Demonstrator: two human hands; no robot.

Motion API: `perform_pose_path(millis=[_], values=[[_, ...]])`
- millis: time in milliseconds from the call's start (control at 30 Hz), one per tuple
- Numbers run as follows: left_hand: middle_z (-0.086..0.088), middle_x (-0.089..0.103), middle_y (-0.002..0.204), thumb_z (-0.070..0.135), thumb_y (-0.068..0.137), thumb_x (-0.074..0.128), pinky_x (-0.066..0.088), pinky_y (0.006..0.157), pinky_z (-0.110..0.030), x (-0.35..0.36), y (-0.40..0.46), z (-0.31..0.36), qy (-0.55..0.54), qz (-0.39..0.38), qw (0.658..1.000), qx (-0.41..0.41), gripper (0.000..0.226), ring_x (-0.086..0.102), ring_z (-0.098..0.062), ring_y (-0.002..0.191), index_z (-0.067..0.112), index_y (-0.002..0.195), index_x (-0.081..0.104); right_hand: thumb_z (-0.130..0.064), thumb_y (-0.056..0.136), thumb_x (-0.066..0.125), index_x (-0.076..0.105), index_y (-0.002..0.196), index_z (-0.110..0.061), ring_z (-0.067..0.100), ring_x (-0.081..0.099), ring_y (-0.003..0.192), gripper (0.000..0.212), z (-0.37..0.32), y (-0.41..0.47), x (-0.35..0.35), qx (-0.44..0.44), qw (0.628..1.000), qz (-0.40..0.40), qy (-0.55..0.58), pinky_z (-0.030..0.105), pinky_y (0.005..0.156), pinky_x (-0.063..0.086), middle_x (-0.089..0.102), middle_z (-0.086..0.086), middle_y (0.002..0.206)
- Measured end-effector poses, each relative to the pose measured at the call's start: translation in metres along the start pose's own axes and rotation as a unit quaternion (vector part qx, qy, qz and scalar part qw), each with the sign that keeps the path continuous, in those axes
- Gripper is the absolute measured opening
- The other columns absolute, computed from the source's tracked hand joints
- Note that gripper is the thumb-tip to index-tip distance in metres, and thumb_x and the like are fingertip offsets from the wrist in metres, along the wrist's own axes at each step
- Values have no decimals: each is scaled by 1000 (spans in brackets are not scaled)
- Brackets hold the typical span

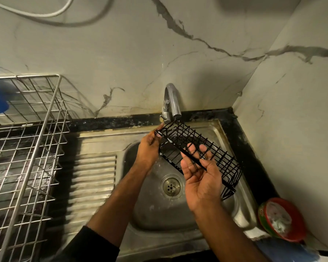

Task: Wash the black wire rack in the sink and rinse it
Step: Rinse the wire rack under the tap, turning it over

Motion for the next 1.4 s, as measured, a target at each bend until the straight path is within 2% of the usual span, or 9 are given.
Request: perform_pose_path(millis=[167, 333, 467, 600, 767, 933, 1100, 1400], values=[[4, 70, 130, 14, 107, 41, 49, 109, -48, -4, -3, -3, 7, 11, 1000, 6, 44, 65, -13, 122, 41, 136, 60, -4, 97, 37, 55, 139, -10, 30, 72, 104, 46, 1, -5, 2, 4, 1000, -11, -6, 31, 72, 63, 69, 16, 125], [3, 71, 128, 12, 107, 42, 50, 108, -48, -8, -9, 0, 6, 20, 1000, 19, 42, 66, -15, 120, 35, 136, 62, -4, 97, 37, 55, 138, -10, 30, 73, 103, 45, 3, -10, 2, 8, 1000, -20, -13, 31, 71, 62, 69, 15, 126], [4, 72, 126, 11, 107, 42, 48, 108, -52, -10, -9, -1, 10, 18, 1000, 19, 44, 66, -19, 121, 37, 136, 62, -4, 98, 36, 56, 137, -9, 30, 73, 102, 44, 1, -12, 2, 12, 999, -26, -16, 31, 71, 63, 69, 15, 125], [6, 71, 129, 16, 107, 43, 48, 109, -53, -11, -7, -6, 17, 9, 1000, 24, 42, 65, -16, 124, 43, 134, 62, -5, 98, 37, 55, 138, -9, 32, 72, 105, 45, 1, -11, 1, 12, 999, -25, -23, 32, 75, 62, 69, 15, 124], [10, 72, 125, 24, 106, 46, 47, 109, -55, -9, -10, -5, 30, 12, 999, 34, 37, 65, -17, 122, 44, 132, 62, -5, 98, 35, 55, 137, -10, 30, 73, 103, 45, -4, -11, -1, 9, 999, -25, -36, 30, 72, 62, 72, 13, 120], [5, 74, 121, 32, 105, 49, 49, 106, -56, -7, -17, 1, 12, 10, 999, 35, 32, 68, -21, 117, 41, 132, 64, -9, 100, 36, 57, 135, -10, 29, 73, 104, 41, -9, -12, 0, -8, 997, -34, -64, 31, 72, 61, 72, 12, 119], [6, 72, 126, 46, 95, 50, 46, 107, -61, -8, -22, -4, 11, 12, 999, 29, 36, 63, -28, 126, 50, 128, 63, -8, 100, 35, 57, 134, -10, 30, 73, 104, 41, -13, -14, -2, -12, 996, -37, -84, 33, 72, 58, 72, 13, 119], [6, 72, 125, 46, 98, 50, 47, 104, -64, -11, -28, 1, 11, 21, 999, 25, 32, 64, -25, 123, 49, 126, 64, -7, 99, 34, 58, 134, -9, 31, 73, 103, 41, -17, -12, 1, -8, 994, -46, -96, 30, 70, 61, 73, 14, 117]])
Point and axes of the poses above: each hand's wrist, its own y-axis towards the middle knuckle, its own x-axis out of the palm, z = x × y, the point moved 2 cm from there along y, towards the middle knuckle
